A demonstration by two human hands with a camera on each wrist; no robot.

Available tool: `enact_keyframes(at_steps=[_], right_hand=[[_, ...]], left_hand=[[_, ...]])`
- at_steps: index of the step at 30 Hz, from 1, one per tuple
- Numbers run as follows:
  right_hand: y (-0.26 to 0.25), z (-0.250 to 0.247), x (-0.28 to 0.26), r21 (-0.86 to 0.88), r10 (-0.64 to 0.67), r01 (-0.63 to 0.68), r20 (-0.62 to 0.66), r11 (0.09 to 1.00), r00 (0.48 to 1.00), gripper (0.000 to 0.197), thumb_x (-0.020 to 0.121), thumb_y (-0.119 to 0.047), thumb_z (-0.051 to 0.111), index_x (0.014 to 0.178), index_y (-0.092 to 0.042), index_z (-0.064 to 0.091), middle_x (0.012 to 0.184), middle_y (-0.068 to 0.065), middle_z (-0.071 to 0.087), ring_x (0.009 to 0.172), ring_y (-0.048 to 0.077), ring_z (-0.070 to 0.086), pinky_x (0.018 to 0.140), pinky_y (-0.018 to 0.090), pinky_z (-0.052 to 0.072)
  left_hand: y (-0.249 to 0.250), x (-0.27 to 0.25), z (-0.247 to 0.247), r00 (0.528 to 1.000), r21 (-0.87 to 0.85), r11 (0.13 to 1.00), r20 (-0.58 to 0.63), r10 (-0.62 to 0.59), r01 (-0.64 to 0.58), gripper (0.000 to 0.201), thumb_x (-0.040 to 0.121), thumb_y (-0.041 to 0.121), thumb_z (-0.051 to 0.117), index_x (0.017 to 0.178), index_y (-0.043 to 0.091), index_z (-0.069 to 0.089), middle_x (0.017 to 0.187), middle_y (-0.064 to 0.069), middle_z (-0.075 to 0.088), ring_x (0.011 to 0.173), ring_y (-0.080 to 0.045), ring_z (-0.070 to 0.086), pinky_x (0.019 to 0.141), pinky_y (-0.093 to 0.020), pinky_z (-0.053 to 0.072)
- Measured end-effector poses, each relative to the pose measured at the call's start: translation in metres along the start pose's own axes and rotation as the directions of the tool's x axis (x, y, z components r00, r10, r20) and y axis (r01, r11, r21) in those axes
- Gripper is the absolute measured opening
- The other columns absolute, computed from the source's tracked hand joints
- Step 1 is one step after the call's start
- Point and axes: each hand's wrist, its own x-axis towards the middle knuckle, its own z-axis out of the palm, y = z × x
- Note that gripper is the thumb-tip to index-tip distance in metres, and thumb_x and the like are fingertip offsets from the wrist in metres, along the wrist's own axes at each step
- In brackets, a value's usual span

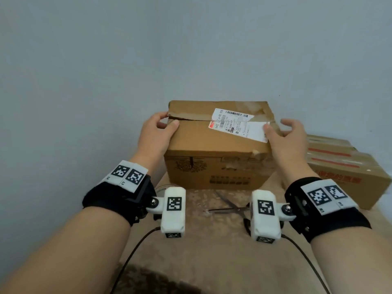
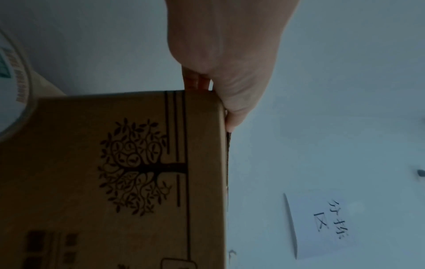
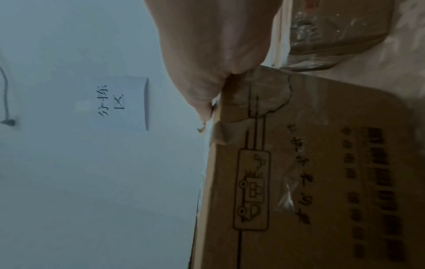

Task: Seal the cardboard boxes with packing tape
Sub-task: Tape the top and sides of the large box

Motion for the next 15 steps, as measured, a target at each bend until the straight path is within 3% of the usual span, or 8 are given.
enact_keyframes(at_steps=[2, 4, 6, 7, 9, 12, 15], right_hand=[[-0.004, -0.009, 0.006, -0.046, -0.033, 0.034, 0.011, 0.998, 0.999, 0.036, 0.091, -0.036, 0.061, 0.124, -0.021, 0.056, 0.109, -0.001, 0.058, 0.100, 0.019, 0.059, 0.084, 0.036, 0.052], [-0.004, -0.014, 0.009, -0.184, -0.074, 0.090, 0.090, 0.979, 0.993, 0.036, 0.094, -0.036, 0.054, 0.126, -0.020, 0.058, 0.117, -0.001, 0.059, 0.108, 0.018, 0.056, 0.089, 0.032, 0.047], [-0.001, -0.014, 0.008, -0.356, -0.079, 0.146, 0.196, 0.923, 0.977, 0.033, 0.099, -0.034, 0.045, 0.122, -0.016, 0.059, 0.115, -0.001, 0.059, 0.102, 0.018, 0.053, 0.081, 0.028, 0.039], [0.000, -0.012, 0.006, -0.445, -0.103, 0.194, 0.221, 0.874, 0.970, 0.032, 0.100, -0.034, 0.041, 0.117, -0.015, 0.061, 0.114, 0.003, 0.061, 0.098, 0.022, 0.053, 0.079, 0.031, 0.039], [-0.004, -0.004, 0.003, -0.636, -0.210, 0.310, 0.230, 0.707, 0.950, 0.036, 0.100, -0.032, 0.035, 0.121, -0.014, 0.059, 0.124, 0.013, 0.058, 0.110, 0.031, 0.051, 0.090, 0.041, 0.041], [-0.023, 0.026, -0.012, -0.614, -0.336, 0.558, 0.448, 0.558, 0.828, 0.045, 0.099, -0.033, 0.027, 0.131, -0.016, 0.053, 0.141, 0.010, 0.047, 0.128, 0.028, 0.044, 0.108, 0.047, 0.035], [-0.042, 0.059, -0.026, -0.554, -0.180, 0.631, 0.657, 0.543, 0.732, 0.052, 0.099, -0.036, 0.016, 0.148, -0.024, 0.032, 0.155, 0.007, 0.030, 0.145, 0.025, 0.021, 0.118, 0.052, 0.011]], left_hand=[[0.007, 0.002, 0.000, 1.000, -0.028, 0.999, 0.015, -0.026, 0.027, 0.036, 0.093, 0.031, 0.057, 0.128, 0.022, 0.054, 0.089, 0.007, 0.054, 0.082, -0.009, 0.057, 0.071, -0.023, 0.050], [0.010, 0.003, 0.000, 0.993, -0.052, 0.996, 0.100, -0.063, 0.069, 0.037, 0.095, 0.029, 0.054, 0.131, 0.021, 0.051, 0.095, 0.006, 0.054, 0.081, -0.005, 0.056, 0.061, -0.011, 0.046], [0.007, 0.000, 0.001, 0.972, -0.016, 0.992, 0.205, -0.119, 0.125, 0.042, 0.096, 0.031, 0.052, 0.136, 0.022, 0.045, 0.106, 0.002, 0.054, 0.084, -0.003, 0.055, 0.056, -0.006, 0.043], [0.004, -0.003, 0.002, 0.959, -0.012, 0.987, 0.239, -0.150, 0.158, 0.044, 0.097, 0.033, 0.051, 0.139, 0.025, 0.041, 0.116, -0.002, 0.053, 0.088, -0.005, 0.056, 0.057, -0.007, 0.042], [0.001, -0.006, 0.004, 0.946, -0.035, 0.979, 0.265, -0.185, 0.201, 0.048, 0.097, 0.038, 0.049, 0.142, 0.030, 0.035, 0.132, -0.005, 0.047, 0.102, -0.011, 0.057, 0.068, -0.012, 0.043], [0.004, -0.005, 0.007, 0.951, 0.014, 0.983, 0.251, -0.183, 0.185, 0.060, 0.097, 0.040, 0.046, 0.150, 0.028, 0.019, 0.143, -0.003, 0.036, 0.117, -0.016, 0.047, 0.082, -0.021, 0.038], [0.005, -0.004, 0.004, 0.950, 0.069, 0.988, 0.275, -0.149, 0.135, 0.060, 0.098, 0.036, 0.045, 0.150, 0.033, 0.016, 0.144, -0.003, 0.034, 0.120, -0.017, 0.044, 0.090, -0.024, 0.040]])
